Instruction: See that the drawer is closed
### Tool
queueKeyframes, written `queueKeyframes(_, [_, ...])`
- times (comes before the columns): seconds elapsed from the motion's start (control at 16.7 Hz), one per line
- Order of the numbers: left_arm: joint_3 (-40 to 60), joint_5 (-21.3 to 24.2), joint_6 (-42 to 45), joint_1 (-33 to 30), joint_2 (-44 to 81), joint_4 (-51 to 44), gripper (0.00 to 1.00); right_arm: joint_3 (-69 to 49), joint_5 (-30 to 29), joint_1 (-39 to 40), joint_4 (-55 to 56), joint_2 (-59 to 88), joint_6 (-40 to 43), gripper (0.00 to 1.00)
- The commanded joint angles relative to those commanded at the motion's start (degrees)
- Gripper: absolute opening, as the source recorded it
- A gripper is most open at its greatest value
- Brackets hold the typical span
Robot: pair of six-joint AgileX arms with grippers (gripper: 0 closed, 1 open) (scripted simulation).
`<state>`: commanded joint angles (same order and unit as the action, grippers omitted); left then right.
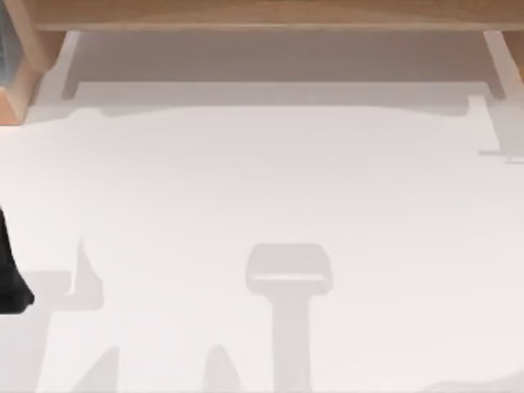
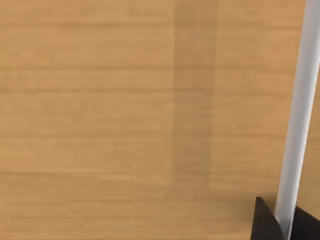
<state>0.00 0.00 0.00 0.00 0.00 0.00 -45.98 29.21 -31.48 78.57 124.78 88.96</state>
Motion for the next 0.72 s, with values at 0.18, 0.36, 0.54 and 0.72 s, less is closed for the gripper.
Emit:
queueKeyframes(0.18, [0.0,0.0,0.0,0.0,0.0,0.0,1.0,-7.0,-1.9,1.8,-3.3,2.3,0.0,0.0])
queueKeyframes(0.36, [0.0,0.0,0.0,0.0,0.0,0.0,1.0,-10.0,-3.4,3.2,-5.8,4.0,-0.1,0.0])
queueKeyframes(0.54, [0.0,0.0,0.0,0.0,0.0,0.0,1.0,-9.7,-3.3,2.8,-5.8,3.9,-0.2,0.0])
queueKeyframes(0.72, [0.0,0.0,0.0,0.0,0.0,0.0,1.0,-12.1,-3.7,3.6,-6.7,4.5,-0.1,0.0])
